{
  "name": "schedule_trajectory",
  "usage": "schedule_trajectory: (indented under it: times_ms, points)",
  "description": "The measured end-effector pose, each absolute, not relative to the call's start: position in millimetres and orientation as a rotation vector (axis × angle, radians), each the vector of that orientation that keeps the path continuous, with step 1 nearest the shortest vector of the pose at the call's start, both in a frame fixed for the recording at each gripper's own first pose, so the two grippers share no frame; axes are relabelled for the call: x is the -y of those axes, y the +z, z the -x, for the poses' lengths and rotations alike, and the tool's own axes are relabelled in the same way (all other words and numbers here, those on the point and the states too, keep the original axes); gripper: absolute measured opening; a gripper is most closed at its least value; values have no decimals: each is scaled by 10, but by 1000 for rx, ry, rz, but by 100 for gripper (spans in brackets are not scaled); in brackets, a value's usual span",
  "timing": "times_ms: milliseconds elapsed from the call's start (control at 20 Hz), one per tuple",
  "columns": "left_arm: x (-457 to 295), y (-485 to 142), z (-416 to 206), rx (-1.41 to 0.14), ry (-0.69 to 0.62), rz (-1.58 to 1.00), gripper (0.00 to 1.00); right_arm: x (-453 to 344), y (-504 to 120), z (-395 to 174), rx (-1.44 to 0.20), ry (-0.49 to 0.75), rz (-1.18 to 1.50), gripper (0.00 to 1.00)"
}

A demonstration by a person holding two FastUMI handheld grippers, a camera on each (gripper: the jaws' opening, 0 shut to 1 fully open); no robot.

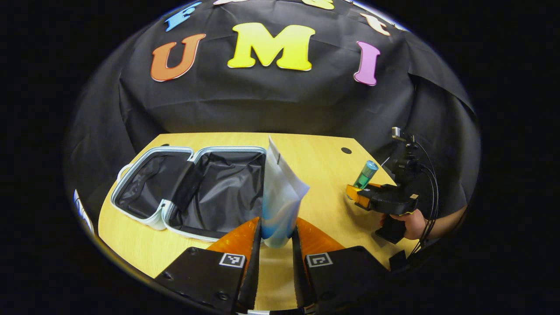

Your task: First open the suitcase, pack the skin care products into it, and then close the suitcase.

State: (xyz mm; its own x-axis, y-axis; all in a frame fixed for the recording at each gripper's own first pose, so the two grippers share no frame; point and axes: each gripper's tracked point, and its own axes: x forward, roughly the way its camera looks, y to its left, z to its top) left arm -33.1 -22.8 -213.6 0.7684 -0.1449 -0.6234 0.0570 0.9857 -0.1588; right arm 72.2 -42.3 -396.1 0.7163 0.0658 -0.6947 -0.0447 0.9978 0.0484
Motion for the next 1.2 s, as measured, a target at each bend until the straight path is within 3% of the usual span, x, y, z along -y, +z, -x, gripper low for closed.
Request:
schedule_trajectory:
  times_ms: [150, 350, 800, 1200]
  points:
    - [-85, -2217, 311, -726, -69, 148, 36, 408, -3987, -757, -794, 41, -42, 39]
    - [-509, -2297, 180, -782, -46, 200, 36, 286, -3750, -711, -819, 95, -107, 33]
    - [-980, -2880, -132, -1111, -158, 305, 37, -126, -2682, -144, -829, 347, -212, 33]
    - [-1127, -3473, -236, -1448, -192, 293, 34, 71, -2164, 290, -804, 308, -296, 33]
